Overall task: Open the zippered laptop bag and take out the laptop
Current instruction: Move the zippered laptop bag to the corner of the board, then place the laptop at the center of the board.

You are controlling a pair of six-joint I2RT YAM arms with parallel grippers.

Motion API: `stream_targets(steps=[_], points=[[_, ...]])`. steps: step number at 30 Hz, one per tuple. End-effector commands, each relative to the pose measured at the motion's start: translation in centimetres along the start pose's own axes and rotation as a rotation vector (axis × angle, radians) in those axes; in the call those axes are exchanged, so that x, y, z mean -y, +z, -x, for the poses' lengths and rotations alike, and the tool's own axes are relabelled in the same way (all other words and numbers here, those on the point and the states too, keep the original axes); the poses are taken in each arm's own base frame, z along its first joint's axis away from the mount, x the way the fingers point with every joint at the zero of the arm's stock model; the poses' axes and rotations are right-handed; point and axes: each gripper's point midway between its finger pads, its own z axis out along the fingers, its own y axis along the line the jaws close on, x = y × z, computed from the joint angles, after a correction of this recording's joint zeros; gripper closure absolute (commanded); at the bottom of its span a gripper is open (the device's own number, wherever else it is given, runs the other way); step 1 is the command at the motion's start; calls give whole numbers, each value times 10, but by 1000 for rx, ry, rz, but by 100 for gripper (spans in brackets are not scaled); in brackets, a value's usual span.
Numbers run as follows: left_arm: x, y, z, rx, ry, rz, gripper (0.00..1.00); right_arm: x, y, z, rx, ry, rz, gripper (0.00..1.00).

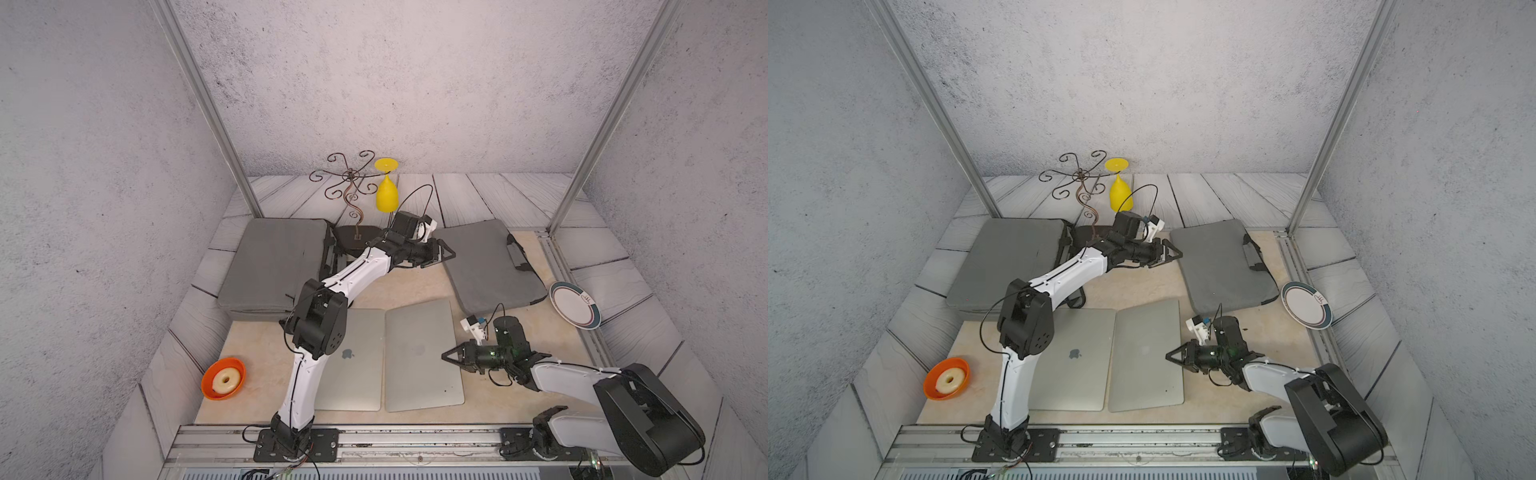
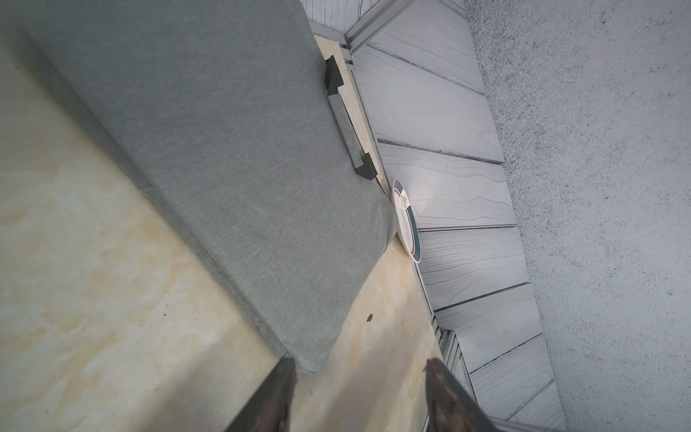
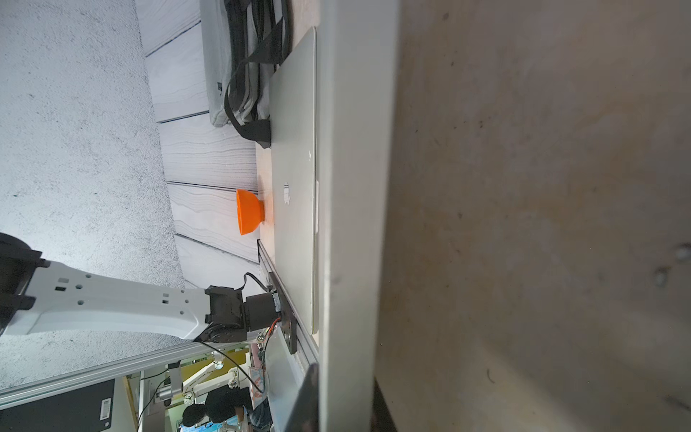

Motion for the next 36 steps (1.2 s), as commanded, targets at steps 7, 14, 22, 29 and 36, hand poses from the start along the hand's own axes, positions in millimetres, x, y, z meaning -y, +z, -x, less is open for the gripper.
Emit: stream_targets(steps=[7, 14, 22, 29, 36], points=[[20, -33, -25, -31, 22, -22, 41, 32, 5, 2, 21, 28, -105, 71], [30, -51, -36, -42, 23, -43, 40, 34, 9, 3, 10, 30, -108, 67], [23, -57, -40, -45, 6, -36, 40, 42, 10, -5, -48, 12, -155, 55], [21, -60, -40, -48, 1, -35, 40, 45, 5, -18, -100, -12, -210, 47], [19, -61, -43, -56, 2, -34, 40, 40, -7, -29, -148, -72, -292, 40]])
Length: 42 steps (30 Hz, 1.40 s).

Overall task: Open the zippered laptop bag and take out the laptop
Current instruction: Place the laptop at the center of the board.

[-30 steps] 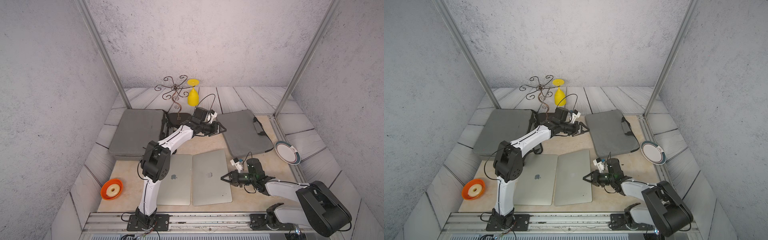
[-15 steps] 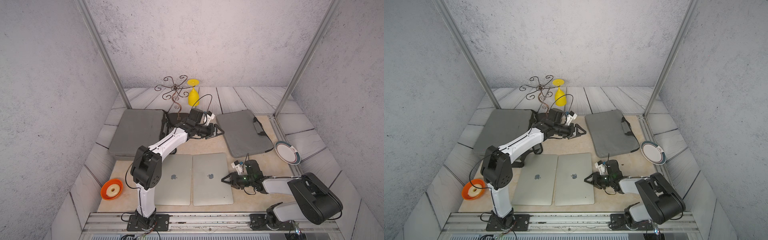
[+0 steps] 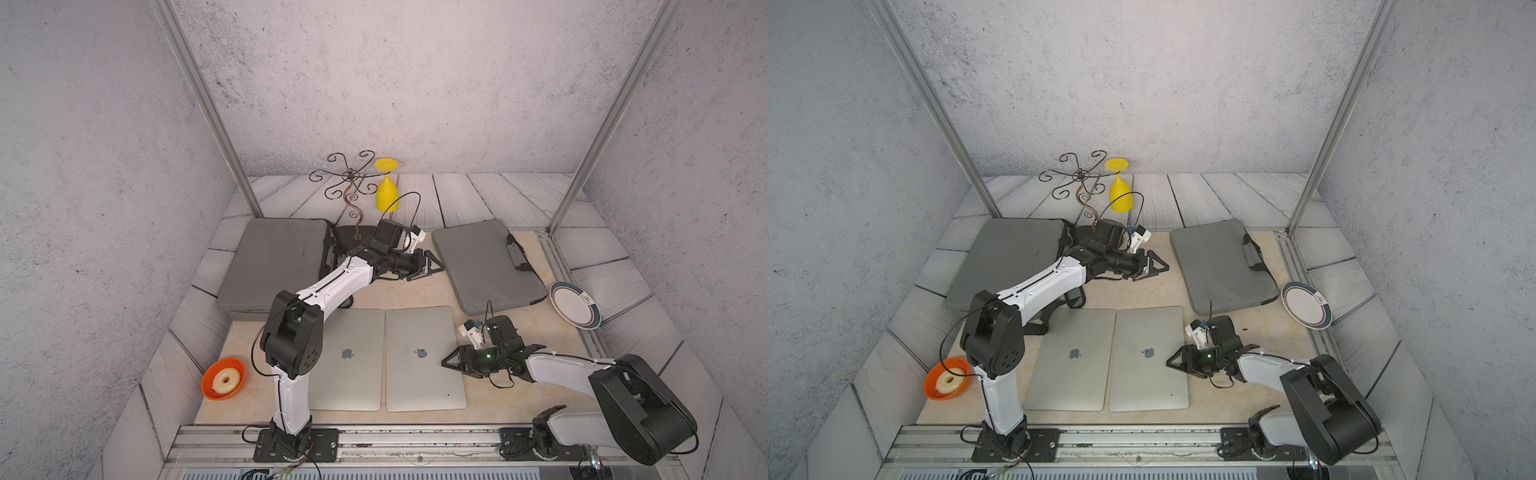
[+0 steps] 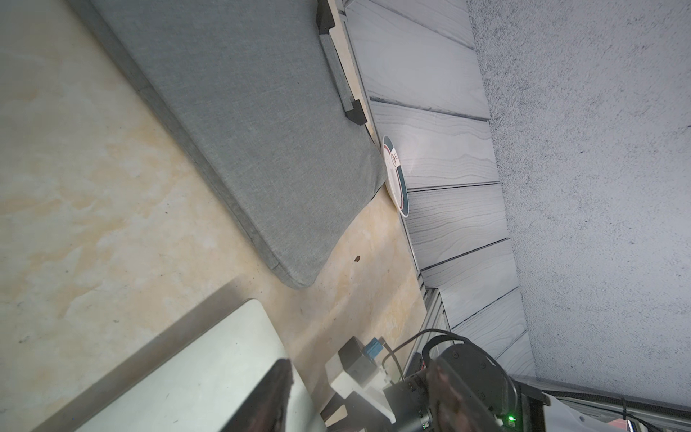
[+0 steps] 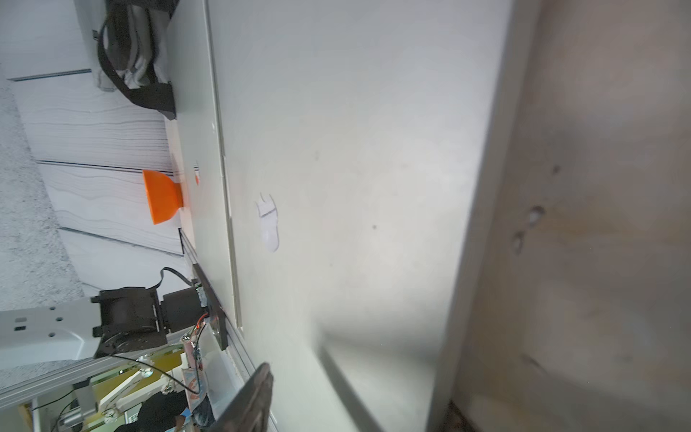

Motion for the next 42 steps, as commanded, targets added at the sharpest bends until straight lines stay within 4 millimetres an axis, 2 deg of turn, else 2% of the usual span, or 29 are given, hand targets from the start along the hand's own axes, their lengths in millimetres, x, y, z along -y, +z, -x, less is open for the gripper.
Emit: stream_targets(steps=[1, 11, 18, 23, 28, 32, 35, 39, 42], points=[[9, -10, 0, 3, 33, -22, 40, 4, -7, -16, -58, -23, -65, 40], [6, -13, -2, -2, 30, -20, 40, -6, -7, -37, -133, -56, -77, 39], [4, -14, -3, -5, 28, -17, 40, -11, -2, -37, -135, -65, -78, 38], [4, -17, -4, -6, 33, -16, 39, -11, -6, -31, -123, -94, -115, 35], [4, -22, -4, -4, 50, 9, 39, -12, -29, -13, -33, -130, -222, 27], [-1, -26, -5, 0, 45, 50, 39, -13, -50, 12, 75, -148, -310, 22], [-7, -26, -10, 7, 16, 81, 39, -6, -77, 35, 180, -138, -406, 16], [-20, -23, -21, 28, -55, 121, 38, 18, -123, 71, 343, -23, -514, 11], [-25, -14, -29, 54, -104, 133, 38, 33, -150, 94, 450, 65, -553, 8]])
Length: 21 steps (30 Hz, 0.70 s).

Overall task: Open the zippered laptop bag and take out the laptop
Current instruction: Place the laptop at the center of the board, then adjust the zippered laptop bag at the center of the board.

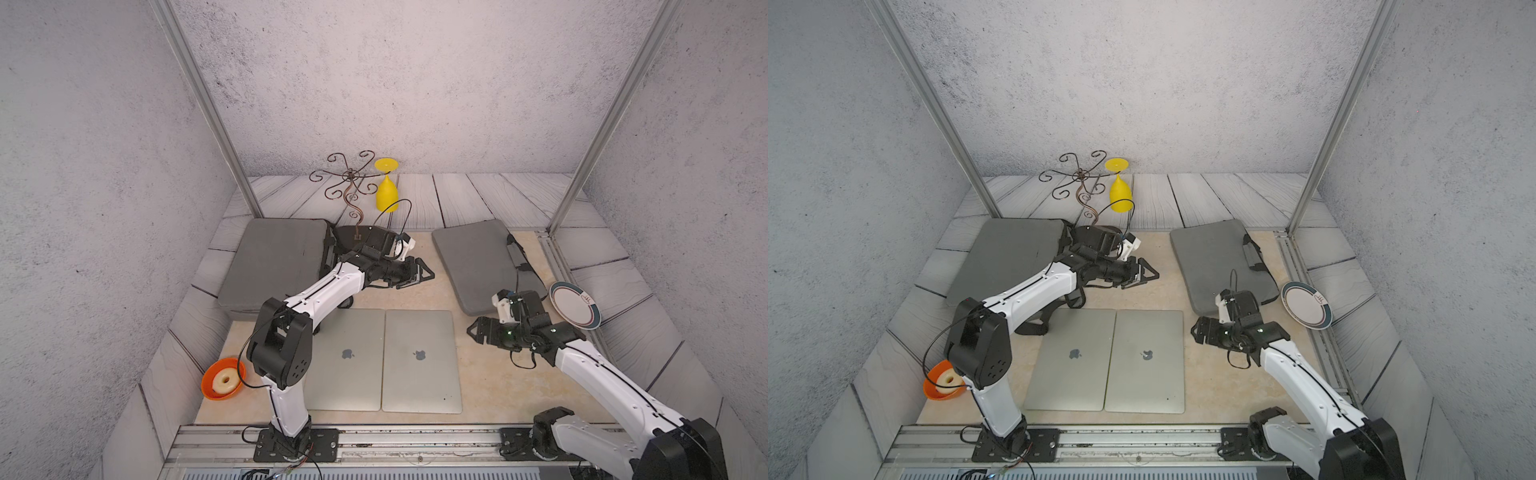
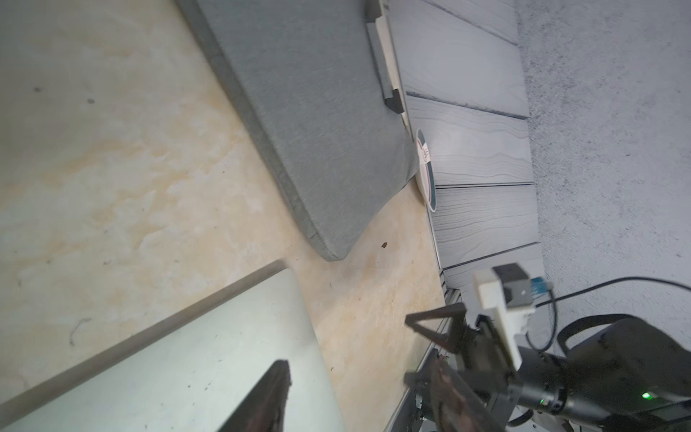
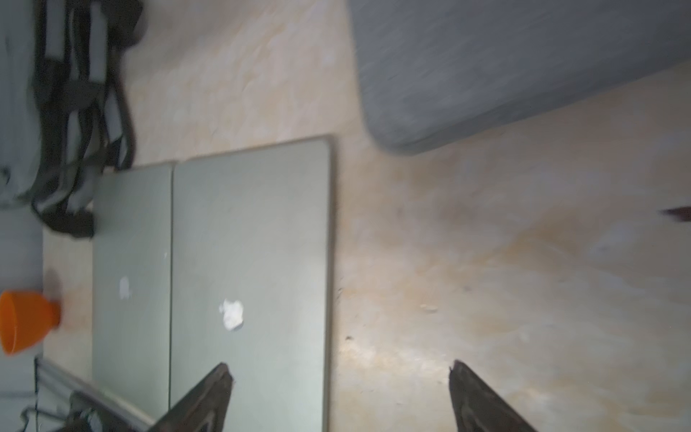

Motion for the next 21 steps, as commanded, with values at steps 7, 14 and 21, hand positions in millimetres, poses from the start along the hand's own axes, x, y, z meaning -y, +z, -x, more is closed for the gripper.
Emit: stream_targets(steps=[7, 14, 21], points=[[1, 46, -18, 31, -137, 24, 38, 56, 2, 64, 134, 308, -146, 8], [2, 78, -29, 9, -184, 35, 38, 74, 37, 90, 164, 510, -152, 16], [-2, 90, -33, -14, -196, 35, 38, 75, 74, 108, 135, 584, -117, 21]])
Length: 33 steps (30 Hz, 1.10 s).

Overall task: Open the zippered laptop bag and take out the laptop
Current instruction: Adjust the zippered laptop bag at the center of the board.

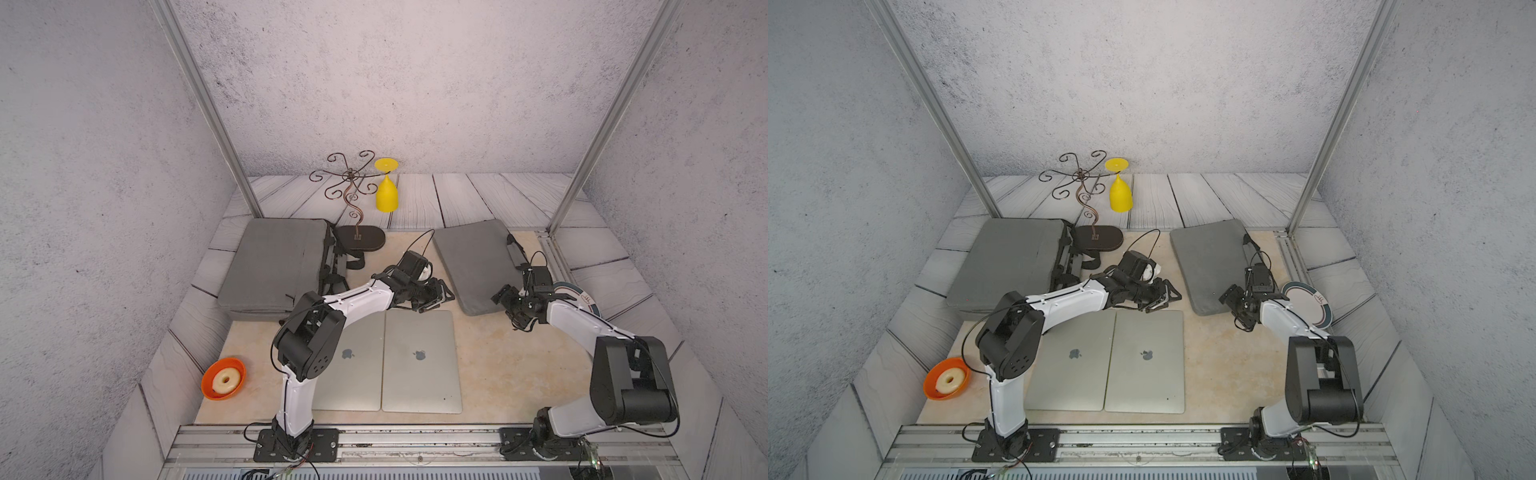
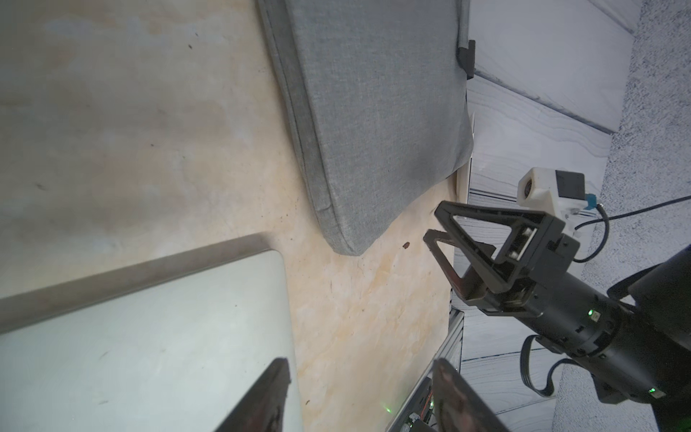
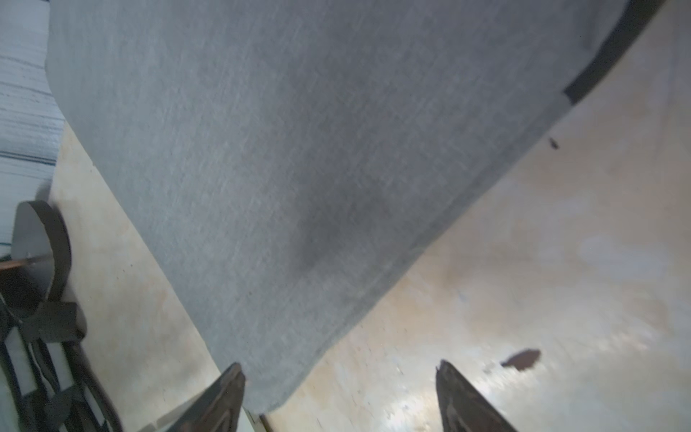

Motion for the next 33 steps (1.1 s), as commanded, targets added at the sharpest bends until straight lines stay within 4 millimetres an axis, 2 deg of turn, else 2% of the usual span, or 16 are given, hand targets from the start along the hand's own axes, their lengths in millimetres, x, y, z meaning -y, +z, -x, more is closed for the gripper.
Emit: stream_targets(steps=[1, 7, 10, 14, 17, 21, 27, 33], points=[[13, 0, 9, 25, 14, -28, 38, -12, 16, 10, 1, 60, 33, 21], [11, 2, 7, 15, 16, -27, 38, -9, 39, 2, -39, 59, -46, 24], [11, 1, 9, 15, 21, -29, 38, -6, 50, -5, -53, 62, -99, 29], [10, -2, 9, 14, 23, -25, 38, -4, 55, -13, -64, 33, -158, 51], [8, -5, 10, 18, 20, -20, 38, -13, 55, -19, -79, 2, -141, 67], [6, -10, 12, 27, 14, -16, 38, -30, 53, -31, -95, -21, -102, 82], [0, -20, 19, 51, 12, 6, 37, -51, 51, -61, -129, -43, -62, 87], [-14, -18, 23, 46, -1, 50, 36, -68, 46, -76, -128, -35, -28, 83]])
